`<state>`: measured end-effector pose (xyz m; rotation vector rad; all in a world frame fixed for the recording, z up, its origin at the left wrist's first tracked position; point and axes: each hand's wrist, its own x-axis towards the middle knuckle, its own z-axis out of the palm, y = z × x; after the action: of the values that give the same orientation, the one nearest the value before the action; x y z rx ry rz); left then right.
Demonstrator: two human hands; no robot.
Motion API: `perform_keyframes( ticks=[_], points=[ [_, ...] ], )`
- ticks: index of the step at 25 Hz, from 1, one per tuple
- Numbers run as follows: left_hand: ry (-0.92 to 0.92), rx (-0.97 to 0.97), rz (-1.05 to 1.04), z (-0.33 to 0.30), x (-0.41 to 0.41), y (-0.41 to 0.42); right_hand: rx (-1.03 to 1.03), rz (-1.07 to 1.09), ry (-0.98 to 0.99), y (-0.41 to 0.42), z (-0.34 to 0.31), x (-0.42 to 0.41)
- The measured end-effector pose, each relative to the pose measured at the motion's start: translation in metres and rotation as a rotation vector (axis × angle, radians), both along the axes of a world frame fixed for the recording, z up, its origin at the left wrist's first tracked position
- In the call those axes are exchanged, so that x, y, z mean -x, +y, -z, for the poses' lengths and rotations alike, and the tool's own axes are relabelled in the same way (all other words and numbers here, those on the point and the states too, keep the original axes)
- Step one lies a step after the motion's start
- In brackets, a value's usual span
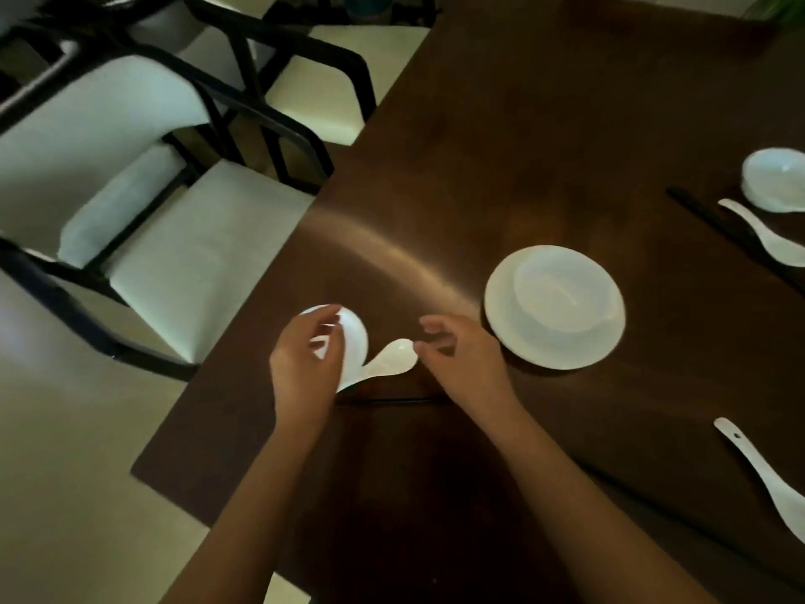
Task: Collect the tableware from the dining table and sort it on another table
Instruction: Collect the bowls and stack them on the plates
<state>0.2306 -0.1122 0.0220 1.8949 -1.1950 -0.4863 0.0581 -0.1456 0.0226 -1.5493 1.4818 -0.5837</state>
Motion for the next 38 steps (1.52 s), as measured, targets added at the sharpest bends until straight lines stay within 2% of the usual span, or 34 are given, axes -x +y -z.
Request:
perform_keyframes(
  ticks=[3,6,9,14,18,22,26,33,38],
  points=[
    [0.16,-0.267,-0.255,0.005,-0.053,0.001,-0.24,0.062,-0.046,-0.018,0.011,-0.043],
    [0.176,-0.5,-0.215,0.02,-0.082,-0.001,-0.26,0.062,0.053,-0.029,0.022,-0.068],
    [0.26,-0.586,-0.148,0.032,-0.09,-0.006,-0.251,0.023,0.124,-0.031,0.031,-0.084],
    [0.347,-0.533,-0.121,0.037,-0.093,-0.008,-0.218,0.032,0.176,-0.031,0.036,-0.094],
    [0.357,-0.461,-0.065,0.021,-0.091,-0.02,-0.219,0.13,0.059,-0.037,0.022,-0.086],
    [0.313,-0.339,0.126,-0.01,-0.059,-0.052,-0.156,0.279,-0.069,-0.044,-0.006,-0.04],
    [0.293,-0.304,0.371,-0.033,0.011,-0.093,-0.04,0.48,-0.043,-0.051,-0.03,0.036],
    [0.121,-0.392,0.59,-0.033,0.129,-0.157,-0.052,0.69,0.07,-0.064,-0.027,0.139],
    [-0.059,-0.39,0.644,-0.016,0.156,-0.171,-0.088,0.726,0.083,-0.073,-0.005,0.155]
  ],
)
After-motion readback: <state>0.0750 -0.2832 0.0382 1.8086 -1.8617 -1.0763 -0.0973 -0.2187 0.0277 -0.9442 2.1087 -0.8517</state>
